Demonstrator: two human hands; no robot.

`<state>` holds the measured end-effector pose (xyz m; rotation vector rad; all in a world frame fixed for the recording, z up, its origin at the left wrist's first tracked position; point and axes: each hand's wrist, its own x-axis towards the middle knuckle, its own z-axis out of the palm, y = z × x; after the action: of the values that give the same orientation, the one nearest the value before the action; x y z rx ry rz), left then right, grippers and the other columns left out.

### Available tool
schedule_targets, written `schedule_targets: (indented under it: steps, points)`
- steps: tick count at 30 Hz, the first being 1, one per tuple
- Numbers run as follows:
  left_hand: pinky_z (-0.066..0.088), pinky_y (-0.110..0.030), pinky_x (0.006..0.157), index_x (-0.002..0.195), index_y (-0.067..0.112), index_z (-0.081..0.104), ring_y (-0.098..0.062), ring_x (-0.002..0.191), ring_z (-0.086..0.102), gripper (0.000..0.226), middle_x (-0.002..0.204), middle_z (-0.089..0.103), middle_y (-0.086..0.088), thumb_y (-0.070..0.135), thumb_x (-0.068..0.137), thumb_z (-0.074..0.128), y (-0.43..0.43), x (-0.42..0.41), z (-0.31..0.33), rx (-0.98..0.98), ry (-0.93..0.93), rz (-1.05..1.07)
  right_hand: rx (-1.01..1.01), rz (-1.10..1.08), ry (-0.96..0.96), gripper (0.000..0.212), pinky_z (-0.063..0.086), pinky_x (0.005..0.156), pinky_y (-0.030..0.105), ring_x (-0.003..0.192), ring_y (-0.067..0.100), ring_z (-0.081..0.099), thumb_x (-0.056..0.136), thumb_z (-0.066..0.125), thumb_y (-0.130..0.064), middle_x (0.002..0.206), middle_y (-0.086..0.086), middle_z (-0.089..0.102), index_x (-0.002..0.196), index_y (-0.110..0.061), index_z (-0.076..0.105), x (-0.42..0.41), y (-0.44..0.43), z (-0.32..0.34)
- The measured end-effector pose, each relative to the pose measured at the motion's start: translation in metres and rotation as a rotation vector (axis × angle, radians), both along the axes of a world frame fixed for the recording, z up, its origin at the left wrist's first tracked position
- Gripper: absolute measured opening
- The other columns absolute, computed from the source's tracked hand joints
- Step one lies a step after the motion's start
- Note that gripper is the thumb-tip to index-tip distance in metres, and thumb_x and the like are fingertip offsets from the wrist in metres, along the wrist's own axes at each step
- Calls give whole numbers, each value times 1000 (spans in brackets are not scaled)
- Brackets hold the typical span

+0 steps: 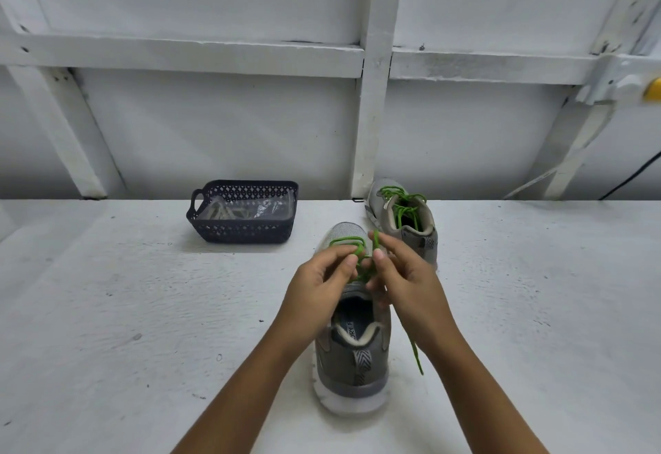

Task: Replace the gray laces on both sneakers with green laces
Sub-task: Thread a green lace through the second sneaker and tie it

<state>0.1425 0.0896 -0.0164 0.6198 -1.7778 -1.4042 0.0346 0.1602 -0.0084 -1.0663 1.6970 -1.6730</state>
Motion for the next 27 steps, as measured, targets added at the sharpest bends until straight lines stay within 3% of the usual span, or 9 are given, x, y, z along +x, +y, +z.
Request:
schedule_targets:
  steps: [4,7,9,11,14,18,21,24,27]
  points:
    - [42,-5,80,119,21,57,15,81,58,30,89,61,17,6,95,48,-5,4,-1,-52,-84,-39,64,28,86,39,44,51,13,52,-2,53,98,46,-9,75,-3,61,129,-33,45,-3,-3,-2]
    - [42,-8,88,117,31,51,11,88,58,39,100,62,10,0,95,47,-9,8,0,-85,-96,-90,91,39,187,43,39,52,8,49,-3,50,97,42,-2,71,-4,56,130,-29,43,-4,-4,-3]
    - [45,-11,85,107,35,58,7,84,61,41,93,65,11,-2,94,47,-12,10,1,-54,-89,-108,97,48,236,40,39,54,9,51,-2,51,97,42,-2,69,-4,57,125,-30,49,-6,-4,-4]
    - [47,-14,79,101,27,62,0,76,62,34,77,65,8,-3,94,47,-14,11,1,-20,-71,-145,89,39,231,30,42,55,14,53,0,54,96,45,-4,68,-3,60,114,-27,52,-8,-5,-6]
    - [48,-17,74,98,16,51,-8,71,63,18,66,65,0,-1,94,49,-16,12,0,32,-54,-205,80,57,171,22,45,55,14,58,3,60,95,50,-5,75,-3,66,108,-22,48,-9,-4,-6]
    - [49,-14,69,111,24,46,-5,69,66,32,65,68,0,2,90,56,-15,9,3,131,-51,-176,67,118,283,27,49,65,14,74,1,63,90,56,-2,82,-8,69,92,-28,64,-10,-2,-4]
    - [50,-14,70,118,26,52,-4,68,65,39,64,69,2,2,87,60,-16,7,4,140,-62,-150,77,168,334,27,47,63,19,71,4,60,89,57,-2,75,-9,69,88,-27,69,-12,-1,-3]
    - [50,-15,66,96,10,64,-5,62,64,14,63,69,1,1,86,62,-16,6,3,115,-41,-105,83,189,369,21,45,62,23,69,7,57,91,55,-5,75,-4,68,90,-19,71,-14,0,-2]
    - [51,-18,64,82,9,56,-7,60,63,10,61,68,-2,2,86,62,-15,3,-1,120,9,-19,51,154,324,12,50,76,32,83,17,63,92,58,-16,84,1,70,97,-15,68,-13,1,-3]
